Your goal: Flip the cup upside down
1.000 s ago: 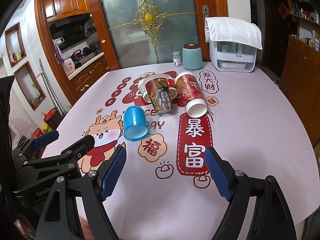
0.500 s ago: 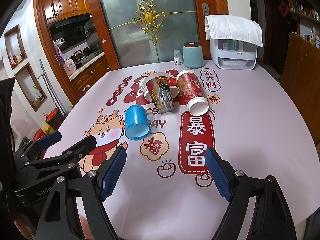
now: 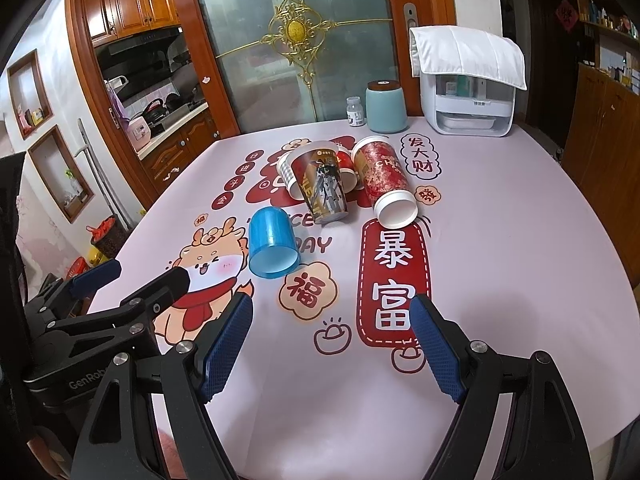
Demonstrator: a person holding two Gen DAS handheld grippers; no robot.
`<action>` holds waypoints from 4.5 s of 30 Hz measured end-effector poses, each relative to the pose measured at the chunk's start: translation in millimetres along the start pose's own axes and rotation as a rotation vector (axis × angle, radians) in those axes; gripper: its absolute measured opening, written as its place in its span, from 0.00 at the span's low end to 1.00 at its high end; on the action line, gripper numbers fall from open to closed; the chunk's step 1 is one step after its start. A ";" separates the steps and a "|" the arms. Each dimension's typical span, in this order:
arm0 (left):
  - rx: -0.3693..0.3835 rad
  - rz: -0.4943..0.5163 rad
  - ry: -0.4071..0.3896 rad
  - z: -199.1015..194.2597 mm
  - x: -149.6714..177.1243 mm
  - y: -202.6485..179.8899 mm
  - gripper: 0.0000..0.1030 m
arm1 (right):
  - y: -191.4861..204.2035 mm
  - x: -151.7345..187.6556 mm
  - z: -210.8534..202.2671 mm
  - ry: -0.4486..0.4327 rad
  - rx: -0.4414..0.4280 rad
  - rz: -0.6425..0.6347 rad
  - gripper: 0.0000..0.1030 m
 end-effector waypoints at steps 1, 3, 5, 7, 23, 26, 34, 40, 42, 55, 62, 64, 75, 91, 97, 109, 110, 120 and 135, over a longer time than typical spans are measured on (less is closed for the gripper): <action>0.002 0.001 0.000 0.2 -1.0 -0.1 0.93 | 0.0 0.4 0.6 0.000 0.004 -0.002 0.80; 0.006 0.006 0.001 1.5 -2.0 0.3 0.94 | -0.5 2.6 2.0 0.001 0.006 -0.004 0.80; 0.003 0.019 0.002 3.2 -2.7 0.0 0.94 | 0.4 5.0 4.4 0.002 0.011 -0.010 0.80; 0.000 0.034 -0.003 2.8 -4.2 -1.1 0.94 | 0.0 2.3 7.1 0.005 0.015 -0.012 0.80; 0.011 0.130 -0.019 24.7 -24.4 4.9 0.95 | -2.6 -4.8 23.0 0.029 0.004 -0.005 0.80; 0.010 0.147 -0.008 34.3 -30.1 10.2 0.95 | -3.7 -13.5 36.6 0.047 -0.007 0.003 0.80; 0.051 0.116 0.080 86.7 -46.2 33.1 0.95 | -6.2 -39.5 76.2 0.061 0.011 -0.015 0.80; 0.053 0.207 0.087 132.3 -54.0 44.6 0.95 | -8.5 -44.8 105.1 0.087 0.013 -0.005 0.80; 0.087 0.258 0.069 142.0 -56.7 42.2 0.95 | -9.7 -43.4 112.8 0.099 0.019 -0.004 0.80; 0.232 0.732 0.045 166.1 -31.2 13.0 0.95 | -23.0 -27.9 145.3 0.165 0.063 0.029 0.80; 0.291 0.890 0.043 173.6 -17.6 8.8 0.95 | -16.1 -22.1 153.1 0.182 0.054 0.022 0.80; 0.300 0.951 0.045 175.6 -11.8 12.0 0.95 | -17.5 -21.2 153.4 0.184 0.059 0.021 0.80; 0.289 1.308 -0.059 193.3 21.7 -6.6 0.94 | -26.9 -13.0 170.6 0.212 0.079 0.033 0.80; 0.490 1.396 0.062 218.9 21.5 -71.0 0.85 | -58.1 11.9 204.3 0.278 0.057 0.134 0.79; 0.486 1.359 0.148 232.5 24.6 -77.1 0.69 | -69.8 33.6 212.9 0.313 0.047 0.187 0.79; 0.450 1.099 0.339 237.8 6.0 -77.8 0.68 | -71.3 42.5 208.8 0.311 0.036 0.193 0.78; 0.440 1.082 0.354 235.8 7.3 -77.5 0.68 | -69.9 42.9 207.4 0.310 0.035 0.192 0.78; 0.370 0.774 0.562 206.7 19.9 -74.0 0.68 | -59.9 45.4 185.5 0.297 0.013 0.198 0.78; 0.320 -0.052 0.840 193.8 45.6 -40.7 0.67 | -77.7 55.1 141.3 0.279 0.025 0.230 0.78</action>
Point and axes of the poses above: each gripper's, at about its wrist camera, not at the fingertips, and z roughly the way its jaws point, y to its left, x to its underside, the point moved 4 cm from there along z, roughly the way its jaws point, and after that the axes turned 10 degrees about -y, right-handed, at the moved point
